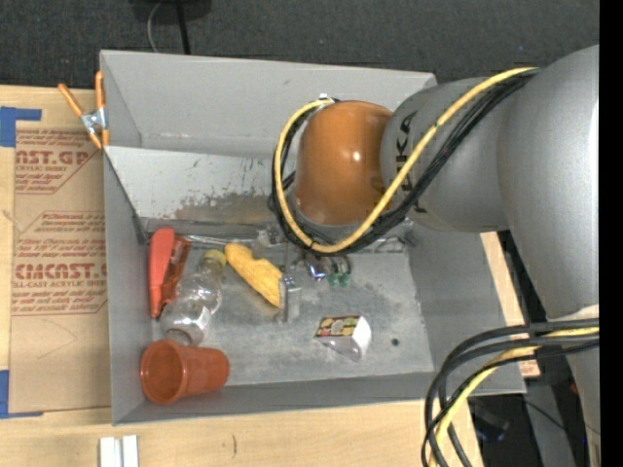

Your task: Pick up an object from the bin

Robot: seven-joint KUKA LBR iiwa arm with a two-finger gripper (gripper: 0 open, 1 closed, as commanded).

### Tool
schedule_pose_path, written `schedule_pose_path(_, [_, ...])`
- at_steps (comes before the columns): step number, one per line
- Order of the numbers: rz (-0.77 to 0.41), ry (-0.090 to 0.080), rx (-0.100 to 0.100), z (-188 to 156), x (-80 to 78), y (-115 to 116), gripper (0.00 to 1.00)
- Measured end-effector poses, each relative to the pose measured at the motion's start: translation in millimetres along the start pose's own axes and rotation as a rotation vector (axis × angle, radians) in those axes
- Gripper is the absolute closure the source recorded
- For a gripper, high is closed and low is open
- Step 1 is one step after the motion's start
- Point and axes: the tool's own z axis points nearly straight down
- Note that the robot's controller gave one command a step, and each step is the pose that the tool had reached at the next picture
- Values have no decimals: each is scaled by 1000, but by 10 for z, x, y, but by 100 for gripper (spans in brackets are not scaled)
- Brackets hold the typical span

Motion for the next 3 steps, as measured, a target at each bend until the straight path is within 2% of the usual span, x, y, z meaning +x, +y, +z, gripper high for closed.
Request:
schedule_pose_path(1, [96,3,-1,430,-257,41,100])
schedule_pose_path(2, [96,3,-1,431,-256,42,100])
schedule_pose_path(3, [90,9,0,-54,-181,-2,100])
